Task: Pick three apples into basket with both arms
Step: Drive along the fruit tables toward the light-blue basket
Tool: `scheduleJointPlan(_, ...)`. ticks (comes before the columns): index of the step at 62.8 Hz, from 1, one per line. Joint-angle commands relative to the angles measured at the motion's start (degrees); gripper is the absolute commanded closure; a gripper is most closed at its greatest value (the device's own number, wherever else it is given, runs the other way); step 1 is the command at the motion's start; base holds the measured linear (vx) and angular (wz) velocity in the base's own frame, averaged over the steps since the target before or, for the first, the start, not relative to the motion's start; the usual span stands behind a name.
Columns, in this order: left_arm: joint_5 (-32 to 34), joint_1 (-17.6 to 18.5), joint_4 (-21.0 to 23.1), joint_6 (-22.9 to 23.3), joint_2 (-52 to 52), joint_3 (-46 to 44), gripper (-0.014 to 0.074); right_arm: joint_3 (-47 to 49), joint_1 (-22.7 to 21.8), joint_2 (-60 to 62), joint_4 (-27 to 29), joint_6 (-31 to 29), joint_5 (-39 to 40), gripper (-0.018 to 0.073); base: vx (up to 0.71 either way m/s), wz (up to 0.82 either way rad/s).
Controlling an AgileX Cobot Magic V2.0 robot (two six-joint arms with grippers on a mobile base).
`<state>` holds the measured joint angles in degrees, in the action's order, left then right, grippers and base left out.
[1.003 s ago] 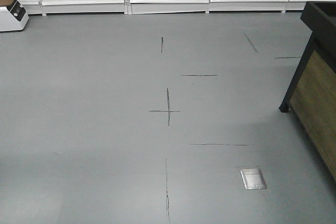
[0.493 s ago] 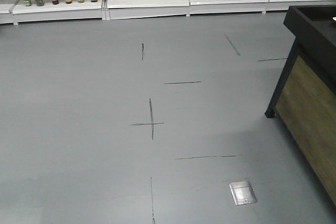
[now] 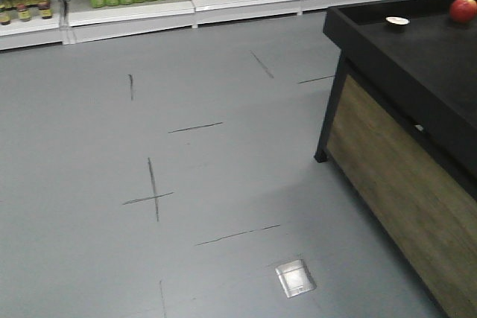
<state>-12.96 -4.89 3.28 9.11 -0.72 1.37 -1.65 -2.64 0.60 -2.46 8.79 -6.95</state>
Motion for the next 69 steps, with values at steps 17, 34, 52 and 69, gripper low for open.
scheduleJointPlan(17,4.0,0.3,0.3,0.4,-0.9,1.3,0.0603,-0.8,-0.2,0.6,-0.3,-0.7,4.5,0.0564,0.14,-0.54)
scheduleJointPlan(34,4.0,0.3,0.3,0.4,-0.9,1.3,0.0603,-0.8,-0.2,0.6,-0.3,-0.7,4.5,0.0564,0.13,-0.5)
scheduleJointPlan(52,4.0,0.3,0.3,0.4,-0.9,1.3,0.0603,-0.8,-0.2,0.6,-0.3,-0.7,4.5,0.0564,0.11,-0.46)
scheduleJointPlan(69,4.0,0.3,0.3,0.4,-0.9,1.3,0.0603,-0.8,-0.2,0.6,-0.3,-0.7,4.5,0.0564,0.1,-0.49)
